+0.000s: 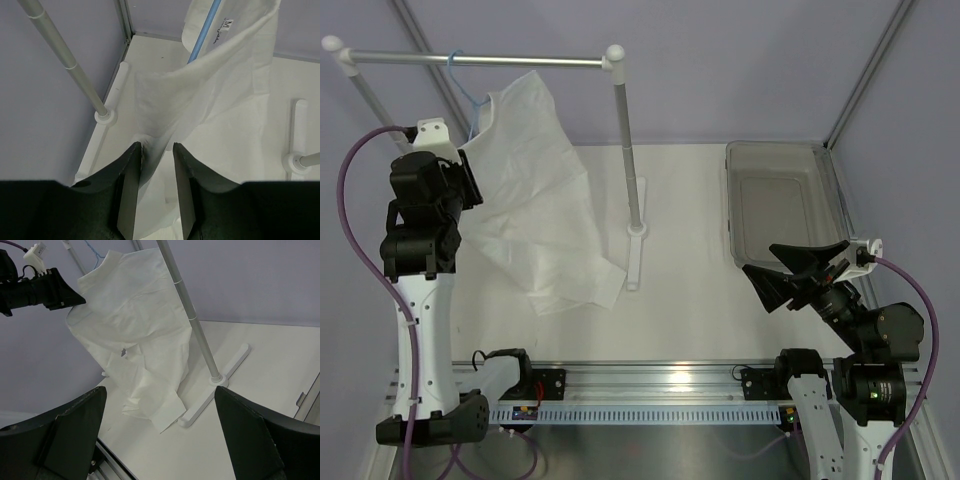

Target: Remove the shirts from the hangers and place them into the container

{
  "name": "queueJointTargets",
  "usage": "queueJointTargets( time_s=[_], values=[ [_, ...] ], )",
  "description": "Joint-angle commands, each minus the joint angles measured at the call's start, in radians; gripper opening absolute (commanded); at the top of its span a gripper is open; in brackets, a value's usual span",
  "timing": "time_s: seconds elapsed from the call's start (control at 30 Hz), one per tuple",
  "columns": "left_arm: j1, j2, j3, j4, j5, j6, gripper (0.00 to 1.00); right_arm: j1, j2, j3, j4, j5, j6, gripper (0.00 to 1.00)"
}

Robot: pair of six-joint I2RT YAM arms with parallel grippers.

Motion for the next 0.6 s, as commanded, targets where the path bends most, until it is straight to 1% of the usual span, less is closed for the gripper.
queueJointTargets(
  time_s=[0.0, 0.03, 0.13, 0.2, 0.23, 0.27, 0.33, 0.4, 0.43, 0.57],
  values=[
    [0.005, -0.016, -0.035, 0.048, 0.070, -0.009, 0.34, 0.007, -0.006, 0.014, 0.010, -0.018, -0.003, 1.00],
    [0.005, -0.024, -0.043, 0.057, 0.070, -0.015, 0.31, 0.007, -0.003, 0.012, 0.010, -0.018, -0.003, 0.99],
    [0.005, -0.035, -0.075, 0.094, 0.085, -0.017, 0.30, 0.007, -0.007, 0.009, 0.012, -0.018, -0.005, 1.00],
    [0.005, -0.027, -0.084, 0.102, 0.104, -0.018, 0.27, 0.007, -0.007, 0.008, 0.012, -0.016, -0.002, 1.00],
    [0.005, -0.024, -0.087, 0.105, 0.108, -0.023, 0.27, 0.007, -0.009, 0.006, 0.010, -0.016, -0.005, 0.99],
    [0.005, -0.025, -0.090, 0.109, 0.114, -0.028, 0.22, 0.005, -0.009, 0.005, 0.010, -0.015, -0.005, 0.99],
    [0.005, -0.039, -0.109, 0.131, 0.127, -0.047, 0.15, 0.007, -0.012, 0.001, 0.012, -0.012, -0.005, 1.00],
    [0.005, -0.070, -0.132, 0.163, 0.160, -0.070, 0.01, 0.007, -0.012, 0.001, 0.007, -0.009, -0.006, 0.99],
    [0.005, -0.080, -0.138, 0.174, 0.167, -0.078, 0.00, 0.005, -0.013, 0.000, 0.007, -0.009, -0.006, 0.99],
    [0.005, -0.140, -0.156, 0.221, 0.190, -0.107, 0.00, 0.007, -0.013, -0.003, 0.006, -0.004, -0.008, 0.99]
  ],
)
